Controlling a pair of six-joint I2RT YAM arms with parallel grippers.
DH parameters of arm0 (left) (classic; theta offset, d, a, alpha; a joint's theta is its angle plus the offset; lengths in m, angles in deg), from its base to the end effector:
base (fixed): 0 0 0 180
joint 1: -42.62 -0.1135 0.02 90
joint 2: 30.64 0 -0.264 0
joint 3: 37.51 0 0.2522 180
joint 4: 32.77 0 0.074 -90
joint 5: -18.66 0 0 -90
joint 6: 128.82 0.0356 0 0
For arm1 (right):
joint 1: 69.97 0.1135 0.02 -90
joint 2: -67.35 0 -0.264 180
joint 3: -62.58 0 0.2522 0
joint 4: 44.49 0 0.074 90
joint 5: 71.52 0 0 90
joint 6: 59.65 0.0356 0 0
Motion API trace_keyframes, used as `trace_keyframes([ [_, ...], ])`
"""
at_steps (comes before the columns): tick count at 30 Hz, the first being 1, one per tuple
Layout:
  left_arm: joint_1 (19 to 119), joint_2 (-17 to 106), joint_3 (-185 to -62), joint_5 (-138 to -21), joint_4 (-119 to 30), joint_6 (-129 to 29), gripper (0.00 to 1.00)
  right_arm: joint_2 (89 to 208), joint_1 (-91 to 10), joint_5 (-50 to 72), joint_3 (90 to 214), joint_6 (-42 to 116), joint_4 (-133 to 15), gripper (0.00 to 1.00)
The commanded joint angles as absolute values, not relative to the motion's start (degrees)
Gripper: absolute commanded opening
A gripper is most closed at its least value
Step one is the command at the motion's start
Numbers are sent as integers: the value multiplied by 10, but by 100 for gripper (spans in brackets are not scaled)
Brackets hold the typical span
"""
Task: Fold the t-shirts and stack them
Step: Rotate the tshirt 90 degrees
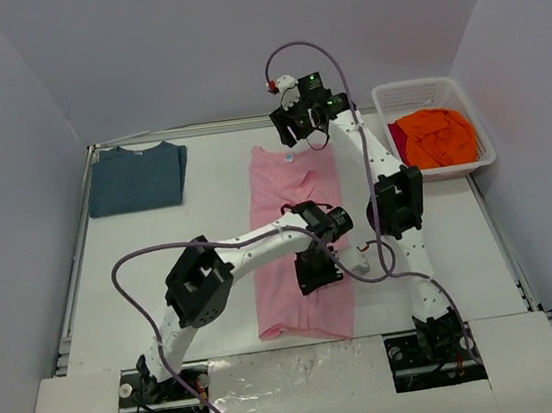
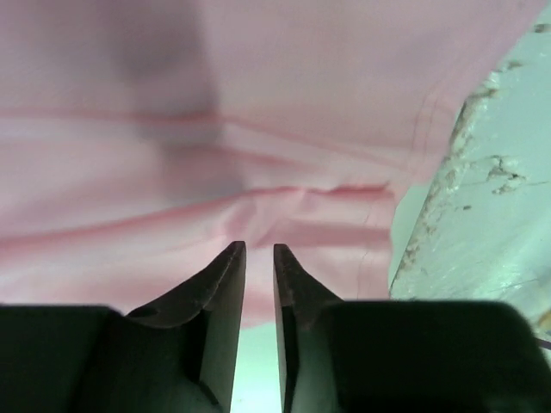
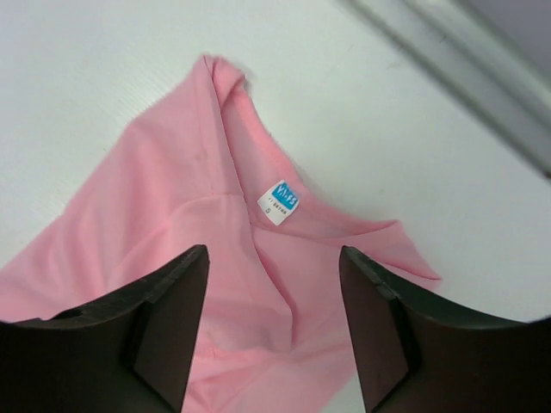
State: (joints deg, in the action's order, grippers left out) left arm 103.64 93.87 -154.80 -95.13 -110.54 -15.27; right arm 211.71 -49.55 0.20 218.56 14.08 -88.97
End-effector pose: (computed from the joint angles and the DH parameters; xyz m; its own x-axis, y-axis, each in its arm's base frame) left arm 0.1953 -0.3823 0.1932 -0.1158 0.9637 -0.2406 0.9423 0.0300 -0.3335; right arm 0.5323 0.2101 0.2596 -0.3261 -0.4053 -0.8540 -0.6975 0.7129 -0.0720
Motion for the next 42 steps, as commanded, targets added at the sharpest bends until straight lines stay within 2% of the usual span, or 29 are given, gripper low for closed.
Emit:
trace_keyframes([
  [1, 1035, 815, -1581, -899, -1112, -147, 20, 1987, -486, 27, 2164, 146, -854, 59],
  [3, 1035, 769, -1589, -902, -1124, -136, 23, 1958, -486, 36, 2143, 137, -853, 62],
  [6, 1035, 726, -1627, -965, -1202, -76, 28, 1904, -486, 69, 2094, 123, -854, 75],
  [9, 1024, 688, -1638, -991, -1239, -42, 28, 1846, -487, 99, 2023, 101, -853, 75],
  [12, 943, 645, -1615, -1056, -1234, -26, 28, 1782, -498, 119, 1950, 103, -851, 71],
  [14, 837, 605, -1582, -1141, -1220, -20, 28, 1760, -505, 120, 1892, 107, -852, 68],
  [16, 724, 576, -1539, -1221, -1191, -21, 28, 1729, -512, 115, 1850, 107, -853, 57],
  [18, 664, 537, -1503, -1243, -1142, -44, 28, 1702, -515, 100, 1782, 106, -858, 40],
  [20, 618, 508, -1452, -1223, -1114, -66, 28, 1684, -513, 79, 1722, 99, -876, 11],
  [21, 614, 499, -1431, -1201, -1093, -87, 28, 1682, -511, 56, 1705, 95, -884, 0],
  [25, 579, 420, -1287, -1133, -993, -127, 28, 1689, -496, -10, 1633, 81, -928, 0],
  [28, 558, 382, -1255, -1049, -961, -131, 28, 1704, -467, -46, 1590, 60, -952, 0],
  [32, 475, 368, -1217, -1065, -941, -166, 29, 1727, -412, -61, 1551, 38, -968, 0],
  [35, 406, 347, -1183, -1091, -914, -184, 38, 1751, -376, -65, 1535, 28, -974, 0],
  [37, 386, 334, -1177, -1093, -918, -185, 41, 1765, -361, -67, 1526, 21, -974, 0],
  [42, 356, 316, -1165, -1092, -932, -177, 43, 1809, -355, -73, 1516, 12, -972, 0],
])
